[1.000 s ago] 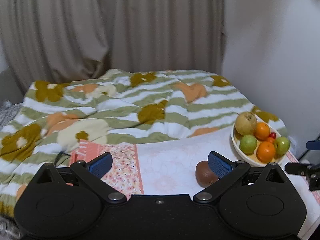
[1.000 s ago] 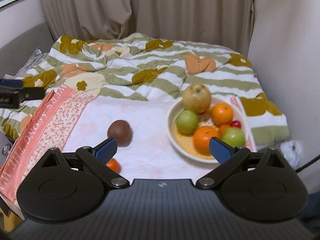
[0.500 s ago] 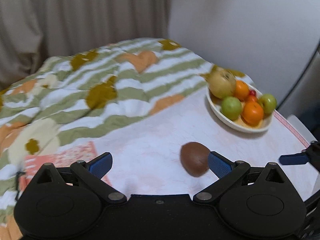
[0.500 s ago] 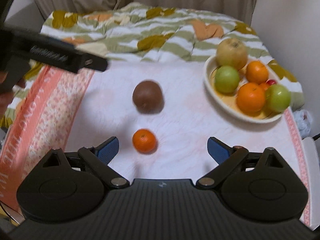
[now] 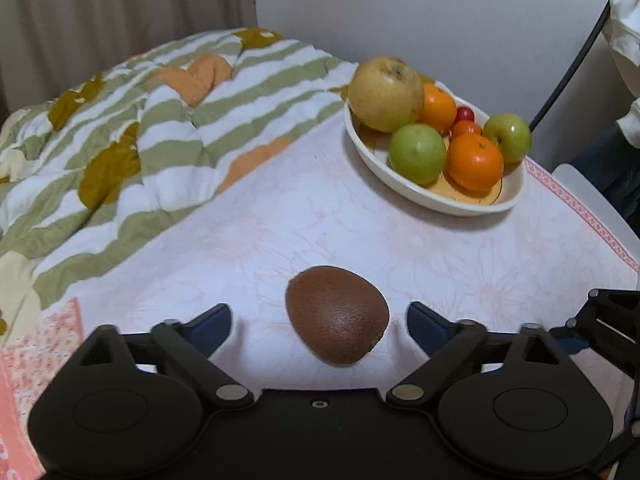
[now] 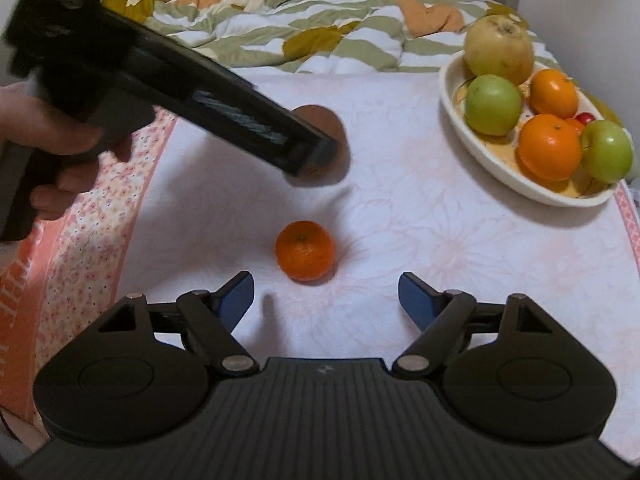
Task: Organize fruits
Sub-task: 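Grasp the brown kiwi with the left tool while the right tool grasps the tangerine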
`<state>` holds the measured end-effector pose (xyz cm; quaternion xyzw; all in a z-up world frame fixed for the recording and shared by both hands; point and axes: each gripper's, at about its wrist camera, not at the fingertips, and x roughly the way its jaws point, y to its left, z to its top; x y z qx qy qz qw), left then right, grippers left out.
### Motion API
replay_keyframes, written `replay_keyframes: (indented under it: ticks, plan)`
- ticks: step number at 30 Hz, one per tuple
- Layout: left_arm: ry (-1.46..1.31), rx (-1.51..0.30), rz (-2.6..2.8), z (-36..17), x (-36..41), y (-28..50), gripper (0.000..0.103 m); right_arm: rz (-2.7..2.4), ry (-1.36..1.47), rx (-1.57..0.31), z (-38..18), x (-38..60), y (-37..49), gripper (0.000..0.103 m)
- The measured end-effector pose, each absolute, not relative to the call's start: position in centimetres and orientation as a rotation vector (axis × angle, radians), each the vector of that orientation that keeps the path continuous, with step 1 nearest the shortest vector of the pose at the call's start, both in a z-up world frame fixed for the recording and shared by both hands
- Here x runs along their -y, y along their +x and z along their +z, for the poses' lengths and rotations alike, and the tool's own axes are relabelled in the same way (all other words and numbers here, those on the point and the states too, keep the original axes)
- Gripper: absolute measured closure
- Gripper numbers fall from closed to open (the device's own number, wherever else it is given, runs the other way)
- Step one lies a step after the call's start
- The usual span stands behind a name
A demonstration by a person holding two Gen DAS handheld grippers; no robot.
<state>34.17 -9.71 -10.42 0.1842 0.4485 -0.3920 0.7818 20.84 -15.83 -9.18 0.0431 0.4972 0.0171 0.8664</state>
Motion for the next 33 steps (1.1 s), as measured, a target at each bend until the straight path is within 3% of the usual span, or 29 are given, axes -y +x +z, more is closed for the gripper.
replay_keyframes:
  ticks: [6, 9, 12, 26, 29, 31, 33]
  plan:
    - [0.401, -0.99, -0.861, -11.4, 10.7, 34.3, 0.02, 0.054, 0.075, -1.052, -9.8, 15.5, 21.1, 0.018]
    - [0.407, -1.001, -0.858, -11.9, 10.9, 34.4, 0.032, 0.058, 0.071, -1.051, -9.9, 15.4, 21.3, 0.018]
    - [0.381, -1.004, -0.867, -12.0, 10.8, 34.5, 0.037, 0.064, 0.07, -1.051, -10.0, 15.4, 21.3, 0.021]
    - [0.358, -1.021, -0.786, -11.8, 7.2, 34.7, 0.038, 0.077, 0.035, -1.043, -10.3, 14.6, 22.8, 0.036]
    - [0.338, -1.027, -0.77, -11.8, 6.2, 34.3, 0.038, 0.077, 0.029, -1.038, -10.3, 14.5, 22.8, 0.041]
    - [0.328, -1.029, -0.761, -11.8, 5.6, 34.1, 0.038, 0.076, 0.024, -1.039, -10.4, 14.4, 22.7, 0.051]
    - [0.326, -1.027, -0.755, -11.8, 5.3, 33.8, 0.038, 0.075, 0.019, -1.038, -10.4, 14.4, 22.7, 0.051]
